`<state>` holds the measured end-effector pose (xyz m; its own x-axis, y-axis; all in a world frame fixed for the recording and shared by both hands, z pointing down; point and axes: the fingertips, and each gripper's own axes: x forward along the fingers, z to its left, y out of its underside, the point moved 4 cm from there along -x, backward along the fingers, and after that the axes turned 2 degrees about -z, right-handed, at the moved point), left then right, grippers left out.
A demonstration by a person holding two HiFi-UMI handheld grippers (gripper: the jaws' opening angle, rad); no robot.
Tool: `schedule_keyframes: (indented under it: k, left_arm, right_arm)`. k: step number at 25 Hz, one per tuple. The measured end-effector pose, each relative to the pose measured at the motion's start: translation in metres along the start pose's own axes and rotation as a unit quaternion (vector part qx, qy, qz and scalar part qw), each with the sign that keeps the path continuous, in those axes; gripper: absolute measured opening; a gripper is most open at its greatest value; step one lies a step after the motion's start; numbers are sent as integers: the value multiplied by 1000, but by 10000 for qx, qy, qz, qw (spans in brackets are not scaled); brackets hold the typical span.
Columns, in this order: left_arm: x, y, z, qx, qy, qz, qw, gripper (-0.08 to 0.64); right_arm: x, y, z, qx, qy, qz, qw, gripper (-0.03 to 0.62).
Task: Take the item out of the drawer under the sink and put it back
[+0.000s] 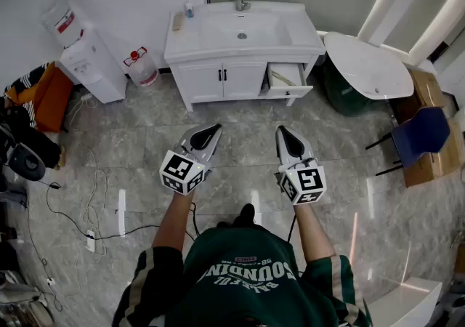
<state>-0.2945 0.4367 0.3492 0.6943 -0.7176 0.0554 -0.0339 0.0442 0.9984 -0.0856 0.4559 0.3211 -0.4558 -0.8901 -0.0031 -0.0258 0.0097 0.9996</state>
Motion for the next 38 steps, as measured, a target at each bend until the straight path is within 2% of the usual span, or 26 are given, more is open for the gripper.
schedule_keyframes:
  k: [10,20,38]
  left_arm:
    - [11,8,2,-41,-65,4,10000,51]
    - [26,21,12,-247,-101,30,9996,51]
    - [83,35,19,-284,-409,153,9986,51]
  right_arm:
    - [3,-3,-18,14,109,-62,9999,2]
    - [18,9,-29,118,94,-10,9999,2]
    - [46,23,-98,157,-124,16,9998,2]
